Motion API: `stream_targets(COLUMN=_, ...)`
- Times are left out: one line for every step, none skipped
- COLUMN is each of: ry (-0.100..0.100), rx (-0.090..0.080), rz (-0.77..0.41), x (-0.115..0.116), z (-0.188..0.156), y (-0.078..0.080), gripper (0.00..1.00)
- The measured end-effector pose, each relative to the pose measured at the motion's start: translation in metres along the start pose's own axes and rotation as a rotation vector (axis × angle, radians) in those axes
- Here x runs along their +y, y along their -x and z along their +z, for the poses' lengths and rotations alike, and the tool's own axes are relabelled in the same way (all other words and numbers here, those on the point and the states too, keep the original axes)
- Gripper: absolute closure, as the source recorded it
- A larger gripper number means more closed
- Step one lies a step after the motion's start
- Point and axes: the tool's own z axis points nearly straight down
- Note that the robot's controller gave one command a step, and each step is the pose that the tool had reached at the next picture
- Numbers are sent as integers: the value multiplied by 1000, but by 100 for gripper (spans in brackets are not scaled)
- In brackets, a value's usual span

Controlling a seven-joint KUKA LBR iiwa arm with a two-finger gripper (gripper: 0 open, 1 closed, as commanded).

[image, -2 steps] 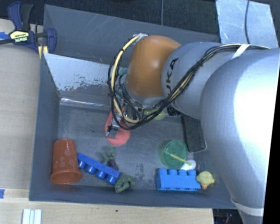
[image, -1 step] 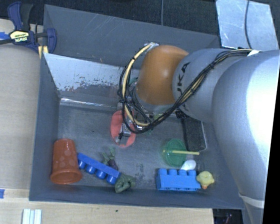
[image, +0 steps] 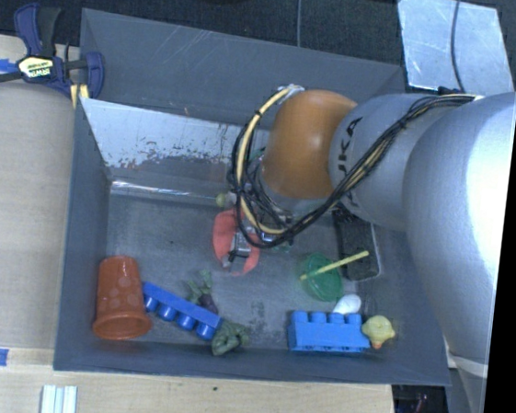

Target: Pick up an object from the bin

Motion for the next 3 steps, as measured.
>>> stream_targets(ry=0, rx=2, rz=-19, x=-6, z=-63, y=1, gripper=0)
stream_targets(ry=2, rx=-11, rz=-29, x=-28, z=-62, y=0, gripper=0)
stream_targets(ry=2, rx=-8, rz=-45, x=-22, z=-2, y=-8, gripper=0)
